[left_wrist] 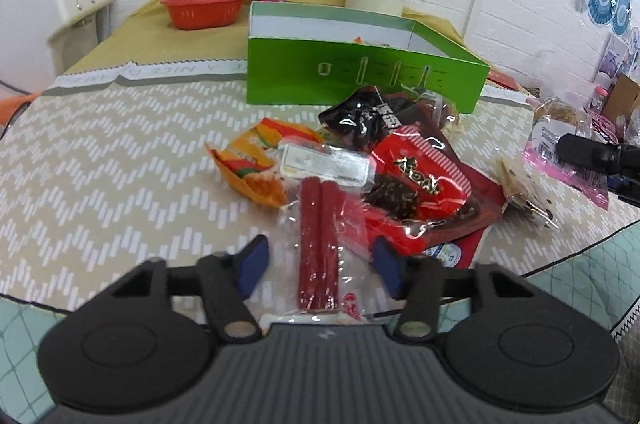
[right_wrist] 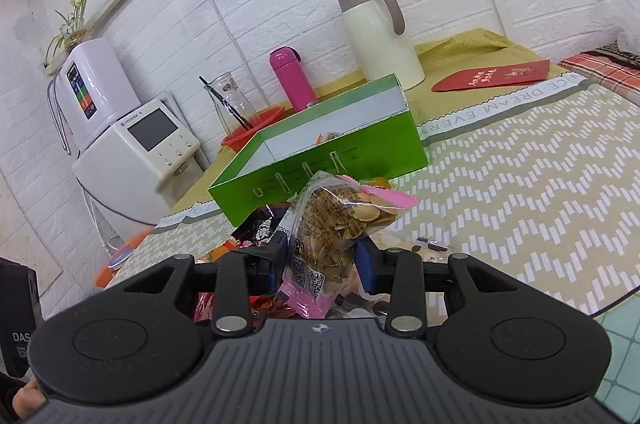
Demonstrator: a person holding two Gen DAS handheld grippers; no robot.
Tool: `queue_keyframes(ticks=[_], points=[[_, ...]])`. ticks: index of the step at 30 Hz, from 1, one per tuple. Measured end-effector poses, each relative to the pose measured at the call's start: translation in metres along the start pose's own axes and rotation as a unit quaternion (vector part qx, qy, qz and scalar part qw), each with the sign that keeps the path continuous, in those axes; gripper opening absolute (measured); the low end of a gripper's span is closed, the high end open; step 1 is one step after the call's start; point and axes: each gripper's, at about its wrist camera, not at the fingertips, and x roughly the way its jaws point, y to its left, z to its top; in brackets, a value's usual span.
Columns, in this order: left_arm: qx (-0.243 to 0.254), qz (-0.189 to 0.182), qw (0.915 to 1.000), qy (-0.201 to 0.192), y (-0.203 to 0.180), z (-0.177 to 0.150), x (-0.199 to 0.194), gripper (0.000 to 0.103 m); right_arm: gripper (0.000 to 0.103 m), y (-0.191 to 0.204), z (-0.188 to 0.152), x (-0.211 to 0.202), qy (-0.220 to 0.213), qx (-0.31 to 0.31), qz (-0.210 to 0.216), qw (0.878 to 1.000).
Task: Organize snacks
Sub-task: 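Carry both packets over the green box and release them inside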
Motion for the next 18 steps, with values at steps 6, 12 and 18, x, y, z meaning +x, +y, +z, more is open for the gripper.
queue_keyframes(ticks=[6,12,18], points=[[-0.008,0.0,0.9999,-0.01,-0.003,-0.005,-0.012,0.03,0.064,0.005,-0.001,-0.002,-0.001,-0.008,0.012,1.0],[-0.022,0.003,0.9988,-0.044,-0.001,-0.001,-0.038,0.029,0.064,0.016,0.002,-0.005,-0.008,-0.028,0.018,0.999],[-0.025,0.017,0.9953,-0.092,0.001,0.024,-0.046,0.029,0.064,0.036,-0.001,0.007,0.004,-0.067,0.013,0.998]])
